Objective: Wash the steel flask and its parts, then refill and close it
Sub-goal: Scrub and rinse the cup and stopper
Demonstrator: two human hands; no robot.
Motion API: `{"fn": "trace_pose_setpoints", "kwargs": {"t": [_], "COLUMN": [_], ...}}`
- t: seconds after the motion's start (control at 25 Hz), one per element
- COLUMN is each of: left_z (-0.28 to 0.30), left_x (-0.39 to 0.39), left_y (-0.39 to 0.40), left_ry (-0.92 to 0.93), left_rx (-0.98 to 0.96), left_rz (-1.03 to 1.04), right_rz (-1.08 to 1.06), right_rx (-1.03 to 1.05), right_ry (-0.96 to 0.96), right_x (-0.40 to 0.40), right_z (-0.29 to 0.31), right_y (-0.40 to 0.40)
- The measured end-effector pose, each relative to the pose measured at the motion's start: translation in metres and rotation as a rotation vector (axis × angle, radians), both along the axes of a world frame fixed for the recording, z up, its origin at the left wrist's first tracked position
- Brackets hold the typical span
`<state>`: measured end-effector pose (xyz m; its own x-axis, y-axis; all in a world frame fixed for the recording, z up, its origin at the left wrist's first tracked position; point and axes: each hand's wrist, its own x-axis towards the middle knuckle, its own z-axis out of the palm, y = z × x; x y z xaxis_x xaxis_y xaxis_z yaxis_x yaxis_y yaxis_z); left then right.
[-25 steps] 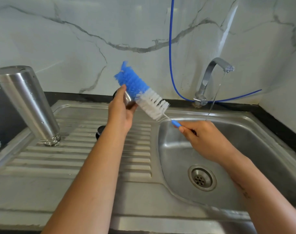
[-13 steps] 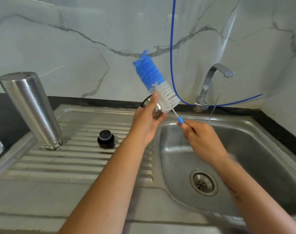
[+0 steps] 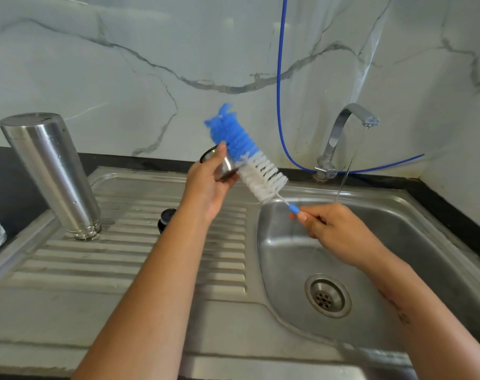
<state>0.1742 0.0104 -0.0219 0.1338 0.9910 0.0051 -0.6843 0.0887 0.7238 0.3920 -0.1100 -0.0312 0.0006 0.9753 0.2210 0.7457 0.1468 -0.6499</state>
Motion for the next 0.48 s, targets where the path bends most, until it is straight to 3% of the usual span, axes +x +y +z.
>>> {"fn": "trace_pose_setpoints", "kwargs": {"t": [0.32,0.48], "left_z": [-0.003,-0.003], "left_x": [0.005,0.017], "left_y": [0.002,-0.005], "left_ry": [0.094,0.076], "left_rx": [-0.029,-0.033], "left_rz": [0.052,-0.025], "right_rz": [-0.078,-0.096], "right_rx": [0.034,0.1], "right_ry": [0.137,0.011], "right_x": [0.005,-0.001], "right_z": [-0.005,-0.008], "right_y": [0.003,0.007]}}
